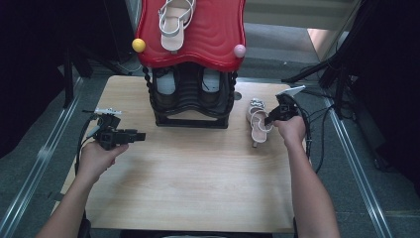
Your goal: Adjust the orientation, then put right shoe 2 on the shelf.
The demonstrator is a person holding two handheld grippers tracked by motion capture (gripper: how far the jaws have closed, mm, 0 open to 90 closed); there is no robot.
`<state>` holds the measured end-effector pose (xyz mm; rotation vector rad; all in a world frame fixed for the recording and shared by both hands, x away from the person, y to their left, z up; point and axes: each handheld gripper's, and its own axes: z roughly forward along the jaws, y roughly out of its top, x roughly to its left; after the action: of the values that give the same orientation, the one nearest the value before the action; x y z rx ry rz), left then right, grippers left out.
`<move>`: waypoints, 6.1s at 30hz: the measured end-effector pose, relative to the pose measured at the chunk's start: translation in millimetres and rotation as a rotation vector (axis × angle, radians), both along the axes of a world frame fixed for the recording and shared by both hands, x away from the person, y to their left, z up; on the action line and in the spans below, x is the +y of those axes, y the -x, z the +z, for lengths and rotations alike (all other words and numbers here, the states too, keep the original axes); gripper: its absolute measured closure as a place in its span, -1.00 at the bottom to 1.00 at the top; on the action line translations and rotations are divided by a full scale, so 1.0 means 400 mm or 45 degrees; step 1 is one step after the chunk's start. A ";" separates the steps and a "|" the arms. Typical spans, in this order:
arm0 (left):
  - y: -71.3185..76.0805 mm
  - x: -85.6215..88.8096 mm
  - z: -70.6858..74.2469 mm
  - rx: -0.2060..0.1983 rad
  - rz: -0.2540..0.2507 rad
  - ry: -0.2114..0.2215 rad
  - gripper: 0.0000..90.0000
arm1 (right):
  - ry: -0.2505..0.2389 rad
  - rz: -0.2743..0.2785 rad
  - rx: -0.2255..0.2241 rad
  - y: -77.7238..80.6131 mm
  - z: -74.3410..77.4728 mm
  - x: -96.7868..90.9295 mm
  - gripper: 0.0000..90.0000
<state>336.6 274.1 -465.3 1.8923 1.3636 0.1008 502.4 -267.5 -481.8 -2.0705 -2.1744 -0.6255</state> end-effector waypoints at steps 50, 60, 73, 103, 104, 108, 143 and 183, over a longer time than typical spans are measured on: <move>-0.002 0.001 -0.002 -0.005 0.006 -0.011 0.12 | -0.104 -0.056 -0.011 0.001 0.067 -0.025 0.87; -0.007 -0.004 -0.005 0.000 0.001 -0.006 0.12 | -0.144 -0.070 -0.055 0.012 0.120 -0.045 0.87; -0.008 -0.004 -0.007 0.002 -0.002 -0.012 0.12 | -0.190 -0.070 -0.168 0.019 0.272 -0.064 0.87; -0.012 -0.014 -0.009 0.011 -0.016 -0.009 0.12 | -0.208 -0.057 -0.404 0.041 0.729 -0.002 0.87; -0.012 -0.014 -0.009 0.008 -0.015 -0.009 0.12 | -0.214 -0.061 -0.411 0.041 0.741 0.000 0.87; -0.013 -0.016 -0.010 0.011 -0.016 -0.010 0.12 | -0.213 -0.072 -0.440 0.041 0.794 0.018 0.87; -0.009 0.005 -0.007 -0.003 -0.006 -0.006 0.12 | -0.254 0.101 -0.515 -0.033 0.859 0.439 0.87; -0.010 0.013 -0.010 0.010 0.003 0.000 0.12 | -0.271 0.156 -0.576 -0.029 0.815 0.436 0.37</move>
<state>340.4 279.2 -469.3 1.8933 1.3709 0.0943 513.8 -93.2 -155.9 -1.8045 -2.2972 -1.3541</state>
